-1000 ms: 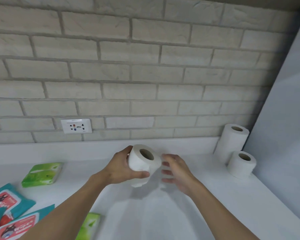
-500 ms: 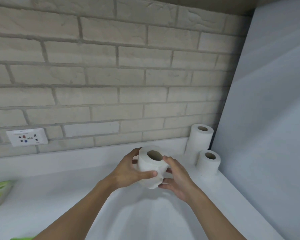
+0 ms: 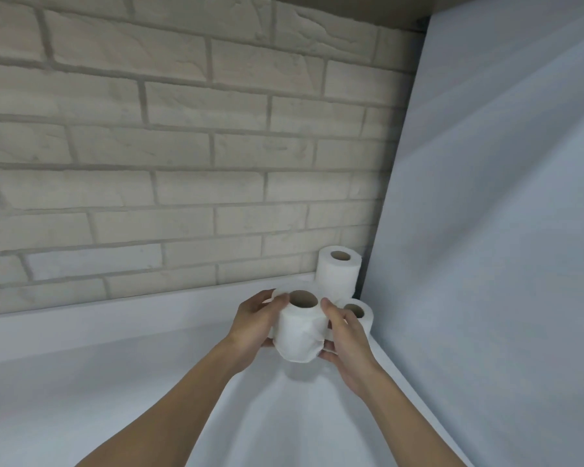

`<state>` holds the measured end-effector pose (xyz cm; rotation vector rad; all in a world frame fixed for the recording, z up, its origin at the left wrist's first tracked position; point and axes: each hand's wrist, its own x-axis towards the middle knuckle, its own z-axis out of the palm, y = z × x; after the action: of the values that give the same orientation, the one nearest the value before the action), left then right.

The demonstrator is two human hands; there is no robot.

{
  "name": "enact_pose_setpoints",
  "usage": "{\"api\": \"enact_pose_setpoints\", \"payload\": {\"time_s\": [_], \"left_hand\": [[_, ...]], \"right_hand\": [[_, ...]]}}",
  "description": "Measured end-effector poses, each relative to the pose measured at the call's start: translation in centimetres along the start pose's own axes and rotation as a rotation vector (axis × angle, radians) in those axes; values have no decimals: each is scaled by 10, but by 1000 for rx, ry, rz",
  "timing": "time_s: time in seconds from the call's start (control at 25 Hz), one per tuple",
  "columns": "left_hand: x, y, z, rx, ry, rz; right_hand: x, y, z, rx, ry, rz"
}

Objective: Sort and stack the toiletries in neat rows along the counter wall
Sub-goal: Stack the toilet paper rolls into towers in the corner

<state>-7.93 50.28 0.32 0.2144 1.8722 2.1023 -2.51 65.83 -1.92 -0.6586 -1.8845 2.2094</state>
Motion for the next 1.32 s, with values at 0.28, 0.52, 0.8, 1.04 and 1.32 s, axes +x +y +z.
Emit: {"api": "enact_pose_setpoints", "payload": {"time_s": [0.28,0.52,0.8,1.04,1.32], "left_hand": [[35,-4,80,-66,78,-17],[52,-4,119,-59,-84,-20],[69,-7,133,60,-158,24],[80,-24,135,156,-155,80],[87,-36,133,229,-92,93]], "right_hand": [[28,-16,-51,-67,148,-189],[68,-22,-82,-100,198,-238],[103,-21,-99,-133,162,-257],[112,-19,-105,-139,139,-229],[120,-12,-106,-155,104,-192]]}}
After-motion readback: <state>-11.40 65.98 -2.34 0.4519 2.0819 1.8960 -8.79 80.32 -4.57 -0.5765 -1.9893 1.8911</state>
